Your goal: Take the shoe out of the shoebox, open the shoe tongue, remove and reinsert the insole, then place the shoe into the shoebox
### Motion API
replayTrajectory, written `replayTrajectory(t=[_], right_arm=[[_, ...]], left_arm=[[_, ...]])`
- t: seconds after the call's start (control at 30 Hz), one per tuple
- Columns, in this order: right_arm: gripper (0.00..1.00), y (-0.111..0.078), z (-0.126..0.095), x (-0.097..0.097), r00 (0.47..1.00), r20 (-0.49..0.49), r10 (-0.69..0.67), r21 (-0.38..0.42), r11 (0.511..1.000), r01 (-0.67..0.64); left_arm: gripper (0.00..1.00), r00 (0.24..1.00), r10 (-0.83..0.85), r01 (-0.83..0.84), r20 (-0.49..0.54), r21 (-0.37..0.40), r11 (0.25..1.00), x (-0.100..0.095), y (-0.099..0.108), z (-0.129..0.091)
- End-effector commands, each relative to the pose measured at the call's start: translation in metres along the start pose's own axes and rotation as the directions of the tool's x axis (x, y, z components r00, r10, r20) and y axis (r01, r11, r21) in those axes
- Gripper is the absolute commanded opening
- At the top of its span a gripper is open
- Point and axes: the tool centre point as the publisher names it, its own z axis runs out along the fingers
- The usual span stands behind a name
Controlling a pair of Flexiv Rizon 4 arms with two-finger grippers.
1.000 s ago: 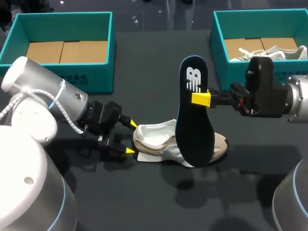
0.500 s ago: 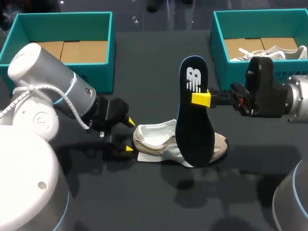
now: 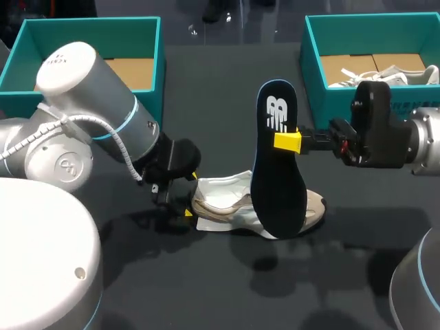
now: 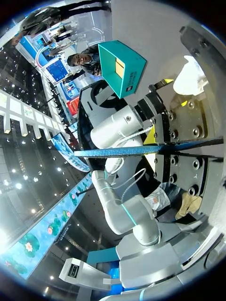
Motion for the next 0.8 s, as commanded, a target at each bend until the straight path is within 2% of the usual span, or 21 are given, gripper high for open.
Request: replayTrajectory(t=[0.03, 0.3, 0.8], right_arm=[[0.0, -0.0007, 0.0019, -0.0001, 1.0, 0.002, 0.001, 0.0, 1.0, -0.001], [0.0, -0.0007, 0.0019, -0.0001, 1.0, 0.002, 0.001, 0.0, 1.0, -0.001], [0.0, -0.0007, 0.0019, -0.0001, 1.0, 0.002, 0.001, 0.0, 1.0, -0.001]], left_arm=[[1.0, 1.0, 0.01, -0.012, -0.014, -0.146, 0.989, -0.0061, -0.0059, -0.0054], [1.0, 1.0, 0.026, -0.028, -0.014, -0.242, 0.97, -0.0063, -0.0093, -0.0008], [1.0, 1.0, 0.023, -0.027, -0.017, -0.286, 0.958, -0.0067, -0.0125, 0.0031]])
